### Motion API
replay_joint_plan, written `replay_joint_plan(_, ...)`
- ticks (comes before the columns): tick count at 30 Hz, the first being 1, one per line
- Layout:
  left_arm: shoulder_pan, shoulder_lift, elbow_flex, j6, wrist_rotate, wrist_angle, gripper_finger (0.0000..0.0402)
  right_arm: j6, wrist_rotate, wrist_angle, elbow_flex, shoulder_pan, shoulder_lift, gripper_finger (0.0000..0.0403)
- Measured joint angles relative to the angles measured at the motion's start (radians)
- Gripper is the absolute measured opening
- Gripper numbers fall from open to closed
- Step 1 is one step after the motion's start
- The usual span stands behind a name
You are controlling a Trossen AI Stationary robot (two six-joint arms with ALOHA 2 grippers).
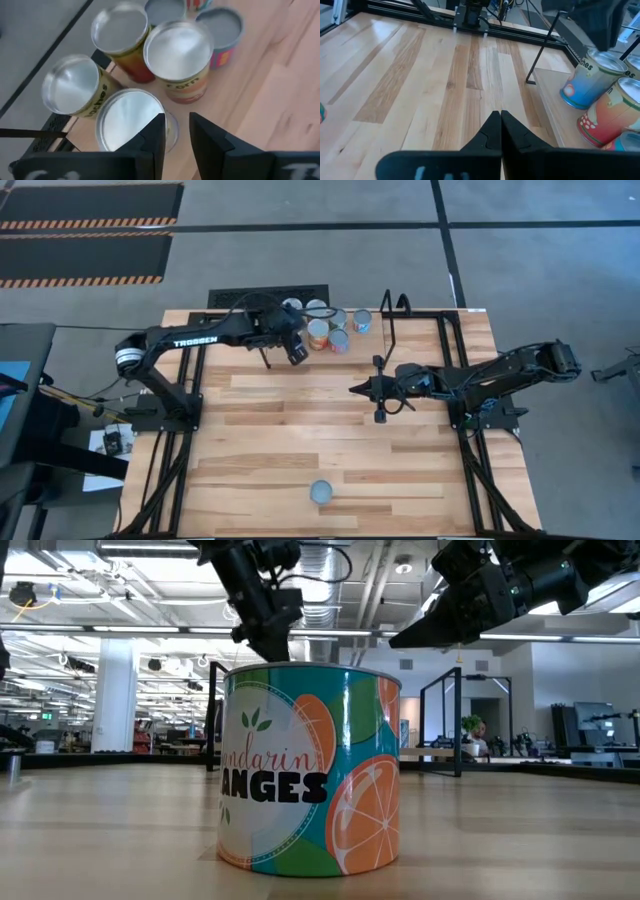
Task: Pick and place cans onto a shelf
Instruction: Put the canned oranges on the shelf
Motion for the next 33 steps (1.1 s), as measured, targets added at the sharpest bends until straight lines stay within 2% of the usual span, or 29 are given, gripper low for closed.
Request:
replay_joint_plan(5,-0.042,-0.049,0.0,0.0,-0.005,-0.013,0.0078,-0.002,0.0,0.001,0.0,0.0,0.0,0.0008)
replay_joint_plan(11,-0.148,-0.057,-0.005,0.044,-0.002,-0.007,0.0078,-0.017,-0.003,0.008,-0.001,0.0,0.006,0.0008)
replay_joint_plan(16,-0.234,-0.058,-0.083,0.033,-0.001,0.089,0.0077,-0.017,-0.003,0.01,-0.001,0.0,0.006,0.0008)
replay_joint_plan(21,-0.319,-0.1,-0.253,-0.014,-0.001,0.304,0.0057,-0.017,-0.004,0.025,-0.001,0.002,0.006,0.0008)
replay_joint_plan(28,-0.435,-0.238,-0.544,-0.063,0.008,0.654,0.0008,0.025,-0.004,0.028,-0.001,0.002,0.006,0.0008)
replay_joint_plan(33,-0.513,-0.323,-0.739,-0.069,0.013,0.89,0.0004,0.105,-0.004,0.039,-0.001,0.002,0.006,0.0011)
